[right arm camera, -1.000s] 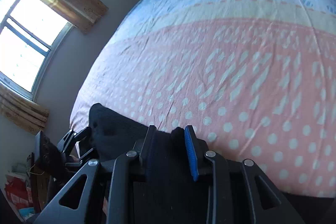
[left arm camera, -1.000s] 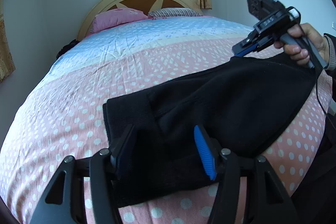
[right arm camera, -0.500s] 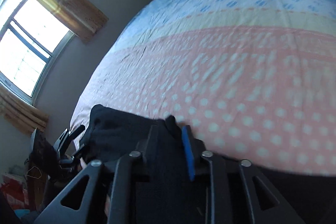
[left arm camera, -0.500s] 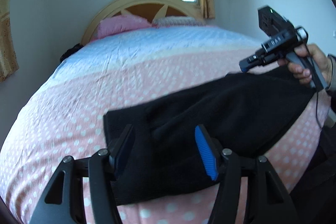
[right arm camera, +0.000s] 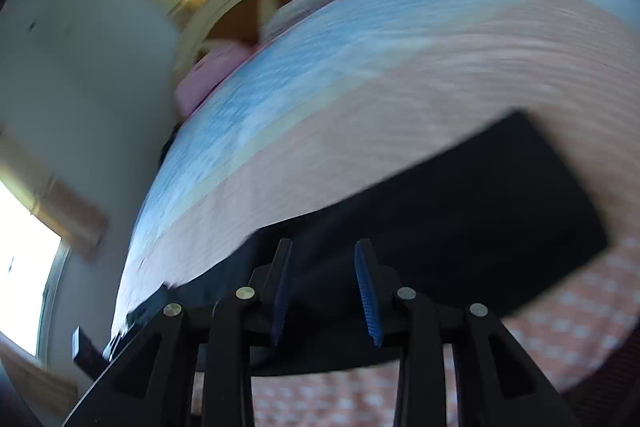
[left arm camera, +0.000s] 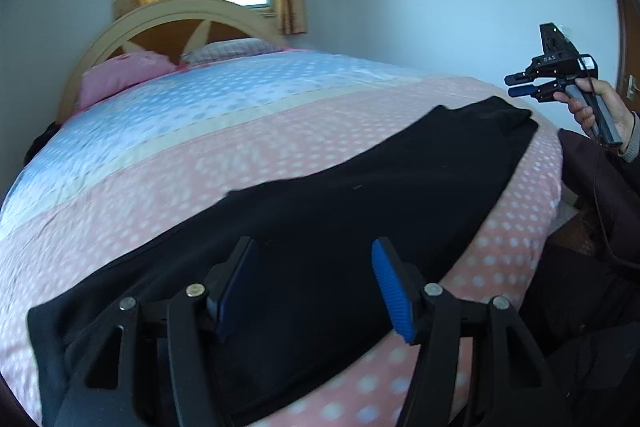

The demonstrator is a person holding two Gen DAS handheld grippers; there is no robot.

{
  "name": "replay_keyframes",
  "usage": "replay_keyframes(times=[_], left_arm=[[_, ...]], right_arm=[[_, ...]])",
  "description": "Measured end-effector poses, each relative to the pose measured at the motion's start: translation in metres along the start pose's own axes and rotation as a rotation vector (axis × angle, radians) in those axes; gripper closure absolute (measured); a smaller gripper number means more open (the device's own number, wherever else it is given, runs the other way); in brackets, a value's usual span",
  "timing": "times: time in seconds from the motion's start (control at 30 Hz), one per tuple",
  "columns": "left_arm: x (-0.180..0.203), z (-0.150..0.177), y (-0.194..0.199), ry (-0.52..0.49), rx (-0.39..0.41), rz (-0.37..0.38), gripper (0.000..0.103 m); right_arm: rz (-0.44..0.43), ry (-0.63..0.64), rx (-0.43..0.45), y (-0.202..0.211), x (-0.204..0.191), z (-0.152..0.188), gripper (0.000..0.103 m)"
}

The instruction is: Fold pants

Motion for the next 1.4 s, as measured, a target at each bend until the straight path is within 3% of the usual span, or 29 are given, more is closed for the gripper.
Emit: replay_keyframes(times=[0.17, 0.37, 0.47, 0.63, 0.67, 0.7, 0.8, 0.9, 1.13, 1.4], left_arm=[[0.046, -0.019, -0.014, -0.054, 0.020, 0.087, 0.040], [0.087, -0.035, -0.036, -0.128, -0.008, 0.169, 0.040], [0.094, -0.034, -0.050, -0.150, -0.044, 0.159, 0.040], [0.072, -0.027, -0.069, -0.043, -0.122, 0.172, 0.040], [0.070, -0.027, -0.070, -0.027, -0.126, 0.176, 0.040], [0.075, -0.027, -0.074, -0.022, -0.132, 0.176, 0.040], [0.073, -0.023, -0.075, -0.011, -0.151, 0.182, 0.040], [0.074, -0.022, -0.074, -0.008, -0.151, 0.189, 0.040], [0.074, -0.020, -0.078, 0.001, -0.172, 0.222, 0.040], [0.073, -0.020, -0.078, 0.001, -0.175, 0.238, 0.040]], right_arm=[[0.111, -0.152, 0.063, 0.034, 0.077, -0.007, 0.069], [0.143, -0.213, 0.078, 0.031, 0.113, -0.011, 0.069], [0.127, -0.235, 0.053, 0.012, 0.120, -0.008, 0.069], [0.107, -0.237, 0.087, -0.003, 0.129, -0.012, 0.072], [0.104, -0.219, 0.102, -0.001, 0.124, -0.013, 0.094], [0.103, -0.202, 0.112, 0.002, 0.120, -0.014, 0.100], [0.074, -0.162, 0.152, 0.019, 0.107, -0.018, 0.100], [0.099, -0.133, 0.190, 0.040, 0.105, -0.019, 0.100], [0.172, -0.160, 0.096, 0.014, 0.140, -0.002, 0.100], [0.175, -0.159, 0.080, 0.017, 0.149, 0.007, 0.099]])
Point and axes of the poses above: each gripper's, at about its wrist camera, not at the fingertips, and y roughly against the way its jaws point, x to its right, z to its underside, the point moved 4 cm from there along -y, roughly the way its jaws point, and after that the axes turned 2 degrees about x, right-handed, at the moved point
